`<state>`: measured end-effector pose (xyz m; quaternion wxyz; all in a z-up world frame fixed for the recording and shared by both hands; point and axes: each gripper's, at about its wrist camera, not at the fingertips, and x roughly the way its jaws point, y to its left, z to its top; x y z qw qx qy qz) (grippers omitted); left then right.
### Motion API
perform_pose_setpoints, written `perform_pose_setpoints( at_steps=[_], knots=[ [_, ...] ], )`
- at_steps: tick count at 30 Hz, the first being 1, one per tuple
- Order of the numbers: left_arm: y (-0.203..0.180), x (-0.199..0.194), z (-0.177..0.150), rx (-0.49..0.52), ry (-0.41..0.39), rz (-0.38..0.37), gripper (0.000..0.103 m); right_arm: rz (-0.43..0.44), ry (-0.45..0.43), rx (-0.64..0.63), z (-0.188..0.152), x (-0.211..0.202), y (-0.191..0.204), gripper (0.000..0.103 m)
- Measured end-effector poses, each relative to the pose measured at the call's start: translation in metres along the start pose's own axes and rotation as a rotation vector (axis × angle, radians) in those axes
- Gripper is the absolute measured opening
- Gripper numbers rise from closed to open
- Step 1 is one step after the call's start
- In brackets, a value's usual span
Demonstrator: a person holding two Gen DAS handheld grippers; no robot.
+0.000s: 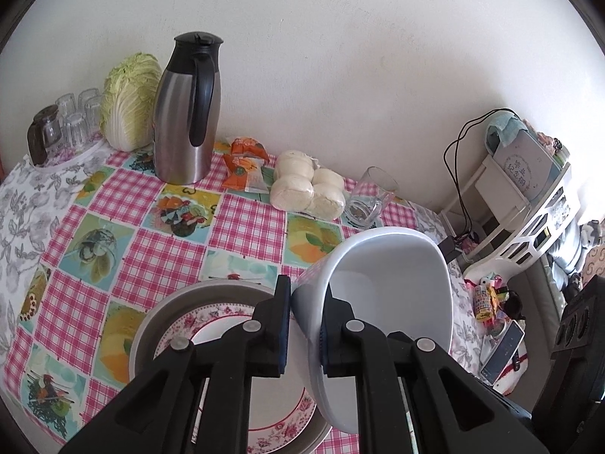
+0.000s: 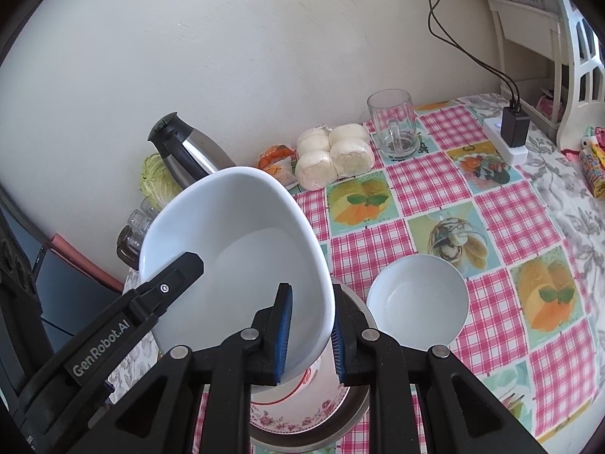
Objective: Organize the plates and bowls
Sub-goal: 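Lift the square bowl with both grippers and carry it over the basin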
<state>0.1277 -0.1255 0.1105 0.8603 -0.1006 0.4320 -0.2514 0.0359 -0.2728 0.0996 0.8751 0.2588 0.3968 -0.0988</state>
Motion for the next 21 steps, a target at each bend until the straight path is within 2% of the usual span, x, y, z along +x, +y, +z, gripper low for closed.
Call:
perform_pose_setpoints(
  at_steps=[21],
  knots=[
    [0.051, 0.012, -0.021, -0.137, 0.085, 0.041, 0.014, -0.001, 0.159, -0.048, -0.023, 0.041, 0.018, 0.021]
  ],
)
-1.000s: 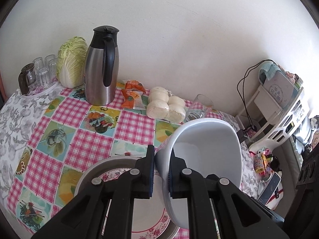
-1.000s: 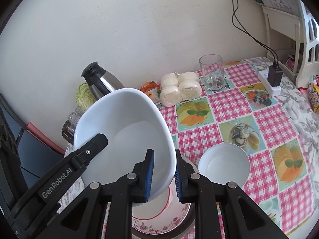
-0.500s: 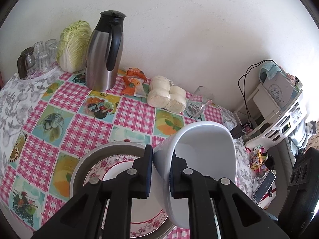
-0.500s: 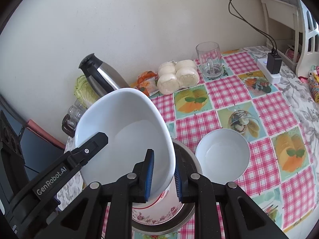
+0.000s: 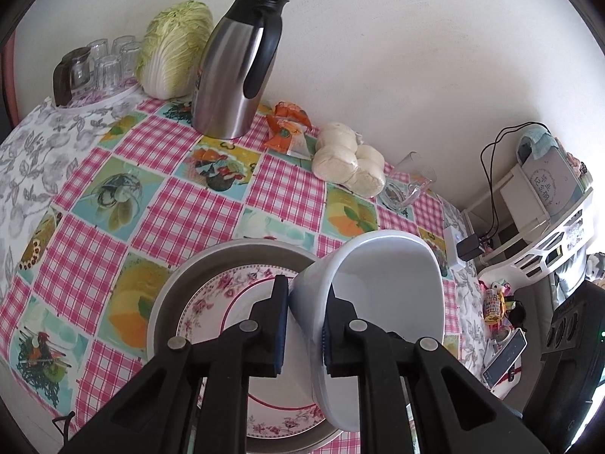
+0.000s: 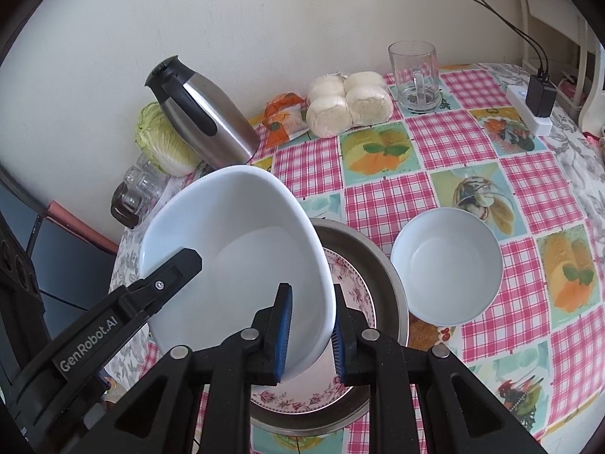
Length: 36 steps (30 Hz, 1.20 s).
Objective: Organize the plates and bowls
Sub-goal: 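Lift the square bowl with both grippers and carry it over the basin, then lower the white square bowl with both grippers onto the red-rimmed bowl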
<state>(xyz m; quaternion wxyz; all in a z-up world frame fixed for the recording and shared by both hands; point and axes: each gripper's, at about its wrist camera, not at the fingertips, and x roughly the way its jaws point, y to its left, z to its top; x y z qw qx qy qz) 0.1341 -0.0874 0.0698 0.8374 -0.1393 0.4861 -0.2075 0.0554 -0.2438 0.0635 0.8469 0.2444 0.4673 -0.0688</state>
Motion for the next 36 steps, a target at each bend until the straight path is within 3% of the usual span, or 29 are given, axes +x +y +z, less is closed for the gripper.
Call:
perform_pose_setpoints(
  at_steps=[15, 36],
  knots=[
    [0.024, 0.013, -0.003, -0.099, 0.071, 0.033, 0.018, -0.01, 0.116, 0.002, -0.009, 0.028, 0.002, 0.024],
    [0.036, 0.026, -0.005, -0.147, 0.096, 0.053, 0.02, -0.016, 0.095, -0.035, -0.009, 0.023, 0.011, 0.024]
  ],
)
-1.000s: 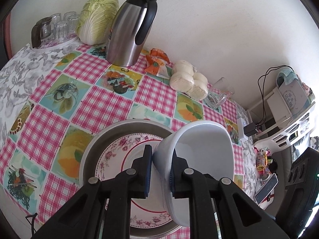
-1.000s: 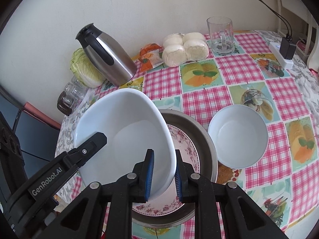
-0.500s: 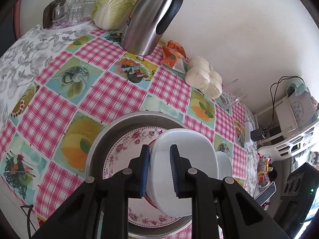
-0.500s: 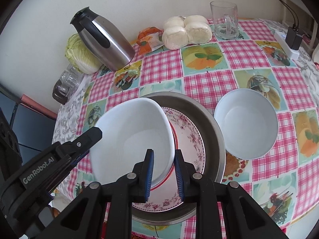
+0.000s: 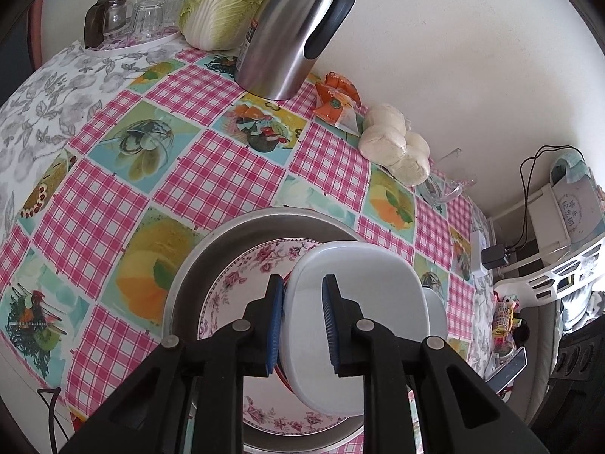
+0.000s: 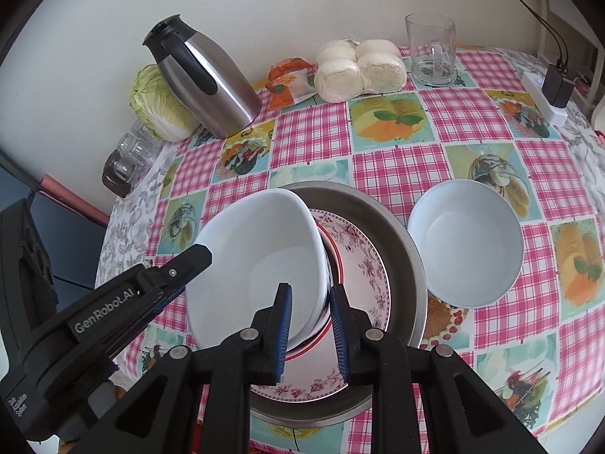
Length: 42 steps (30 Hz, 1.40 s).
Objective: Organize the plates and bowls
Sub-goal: 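Lower the white square bowl with both grippers onto the red-rimmed bowl, then open both grippers to release the square bowl in the basin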
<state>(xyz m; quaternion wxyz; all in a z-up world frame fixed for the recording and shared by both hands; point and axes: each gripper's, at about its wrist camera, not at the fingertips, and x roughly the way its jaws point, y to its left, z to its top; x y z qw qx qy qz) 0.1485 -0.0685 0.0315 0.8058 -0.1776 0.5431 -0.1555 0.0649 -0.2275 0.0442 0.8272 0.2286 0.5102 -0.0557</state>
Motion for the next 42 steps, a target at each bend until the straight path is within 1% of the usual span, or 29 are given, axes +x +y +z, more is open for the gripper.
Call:
perform_pose_setpoints(
  at_steps=[8, 11, 14, 19, 20, 23, 26, 29, 30, 32, 34, 36, 37, 38, 39, 42],
  knots=[
    [-0.001, 0.0, 0.0, -0.002, 0.002, -0.004, 0.02, -0.005, -0.002, -0.009, 0.001, 0.0, 0.001, 0.024],
    [-0.002, -0.004, 0.0, 0.003, -0.008, -0.01, 0.02, -0.016, 0.012, -0.016, 0.0, 0.003, 0.002, 0.024],
    [-0.004, -0.005, 0.0, 0.015, -0.012, -0.001, 0.02, -0.011, 0.019, -0.009, 0.0, 0.004, 0.0, 0.024],
    [-0.001, -0.005, 0.0, 0.005, -0.009, -0.014, 0.02, -0.012, 0.017, -0.013, 0.0, 0.004, 0.0, 0.024],
    [-0.001, -0.005, 0.0, 0.003, -0.008, -0.015, 0.023, -0.012, 0.018, -0.012, 0.0, 0.004, 0.0, 0.024],
    [-0.002, -0.008, 0.001, 0.006, -0.018, 0.0, 0.026, -0.005, 0.017, -0.002, 0.001, 0.002, 0.0, 0.024],
    [-0.003, -0.015, 0.003, 0.012, -0.046, 0.014, 0.044, -0.007, -0.008, -0.009, 0.002, -0.005, 0.001, 0.024],
    [-0.003, -0.022, 0.004, 0.014, -0.073, 0.024, 0.048, -0.01, -0.047, -0.009, 0.005, -0.016, 0.001, 0.025],
    [-0.003, -0.024, 0.005, 0.014, -0.081, 0.031, 0.049, -0.019, -0.068, -0.011, 0.006, -0.02, 0.001, 0.026],
    [-0.002, -0.027, 0.006, 0.018, -0.097, 0.054, 0.055, -0.034, -0.108, -0.013, 0.008, -0.028, 0.001, 0.03],
    [-0.002, -0.028, 0.007, 0.022, -0.104, 0.08, 0.059, -0.044, -0.135, -0.008, 0.01, -0.034, -0.001, 0.038],
    [-0.003, -0.027, 0.008, 0.037, -0.106, 0.112, 0.064, -0.058, -0.159, 0.002, 0.012, -0.039, -0.005, 0.051],
    [-0.003, -0.027, 0.008, 0.045, -0.106, 0.128, 0.071, -0.063, -0.168, 0.009, 0.014, -0.041, -0.007, 0.054],
    [-0.003, -0.026, 0.008, 0.049, -0.108, 0.139, 0.077, -0.067, -0.176, 0.016, 0.015, -0.042, -0.009, 0.06],
    [-0.003, -0.027, 0.008, 0.052, -0.112, 0.147, 0.078, -0.069, -0.181, 0.023, 0.015, -0.044, -0.011, 0.064],
    [-0.003, -0.028, 0.008, 0.058, -0.123, 0.156, 0.082, -0.077, -0.191, 0.042, 0.018, -0.045, -0.019, 0.069]
  ],
)
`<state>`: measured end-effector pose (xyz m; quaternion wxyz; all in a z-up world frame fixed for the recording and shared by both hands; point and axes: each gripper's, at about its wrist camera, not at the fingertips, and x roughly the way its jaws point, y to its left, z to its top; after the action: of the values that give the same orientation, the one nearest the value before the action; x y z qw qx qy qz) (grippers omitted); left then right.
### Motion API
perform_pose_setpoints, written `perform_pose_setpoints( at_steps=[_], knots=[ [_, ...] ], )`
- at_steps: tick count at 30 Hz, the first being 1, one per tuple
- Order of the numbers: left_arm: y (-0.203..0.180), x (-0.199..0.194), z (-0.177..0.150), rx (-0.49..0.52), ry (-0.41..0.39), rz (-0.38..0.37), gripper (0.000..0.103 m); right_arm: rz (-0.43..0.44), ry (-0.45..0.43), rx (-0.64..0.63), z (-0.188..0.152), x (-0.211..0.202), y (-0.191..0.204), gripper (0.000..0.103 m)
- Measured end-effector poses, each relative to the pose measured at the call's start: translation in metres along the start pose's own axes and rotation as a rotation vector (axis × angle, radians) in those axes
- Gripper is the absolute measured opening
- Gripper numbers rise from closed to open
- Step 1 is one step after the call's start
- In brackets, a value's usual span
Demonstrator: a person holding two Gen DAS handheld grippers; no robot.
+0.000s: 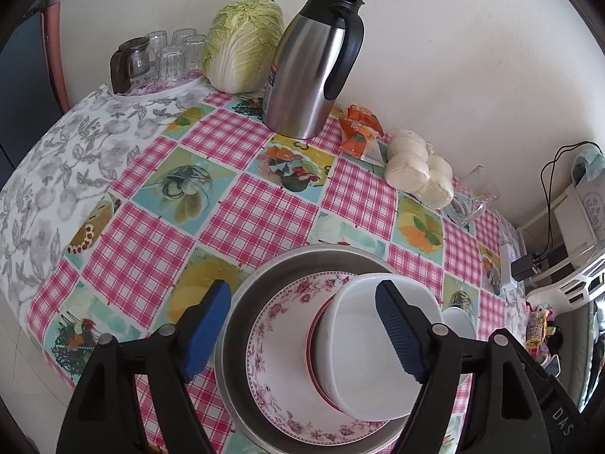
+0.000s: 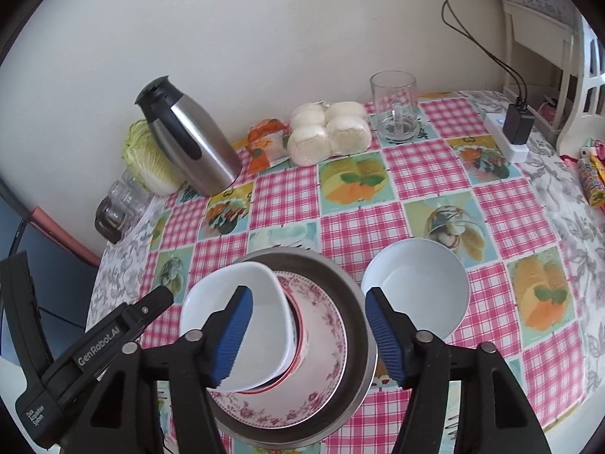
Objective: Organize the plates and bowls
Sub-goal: 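Open both grippers to release the square bowl in the basin, then move both grippers to the rim of the white round bowl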
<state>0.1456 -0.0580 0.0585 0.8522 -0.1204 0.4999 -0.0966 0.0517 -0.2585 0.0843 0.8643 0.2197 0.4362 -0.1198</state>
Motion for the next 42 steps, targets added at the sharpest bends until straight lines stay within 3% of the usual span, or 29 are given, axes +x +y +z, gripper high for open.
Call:
perform_pose_setpoints(
  at_steps=[3, 5, 11, 26, 29, 33, 37, 42],
  knots=[
    [-0.001, -0.001, 0.0, 0.023, -0.027, 0.05, 0.089, -0.001, -0.006, 0.01, 0.002, 0.0, -0.006, 0.073],
    [-0.002, -0.003, 0.0, 0.039, -0.047, 0.097, 0.099, -0.005, -0.009, 0.01, 0.003, 0.001, -0.008, 0.078],
    [0.005, -0.007, 0.002, 0.026, -0.085, 0.129, 0.101, 0.0, -0.036, -0.013, 0.002, 0.0, -0.007, 0.103],
    [-0.005, -0.013, 0.003, 0.045, -0.125, 0.111, 0.102, 0.011, -0.055, -0.045, 0.003, -0.001, -0.013, 0.103],
    [-0.015, -0.015, 0.004, 0.077, -0.134, 0.096, 0.102, 0.007, -0.068, -0.01, 0.007, -0.005, -0.026, 0.103],
    [-0.04, -0.024, 0.001, 0.156, -0.159, 0.022, 0.102, 0.027, -0.089, 0.048, 0.017, -0.015, -0.05, 0.103],
    [-0.064, -0.028, 0.0, 0.229, -0.182, 0.013, 0.102, 0.019, -0.135, 0.132, 0.026, -0.031, -0.082, 0.103],
    [-0.089, -0.029, 0.001, 0.238, -0.18, -0.062, 0.102, -0.009, -0.165, 0.21, 0.034, -0.042, -0.118, 0.103]
  ],
)
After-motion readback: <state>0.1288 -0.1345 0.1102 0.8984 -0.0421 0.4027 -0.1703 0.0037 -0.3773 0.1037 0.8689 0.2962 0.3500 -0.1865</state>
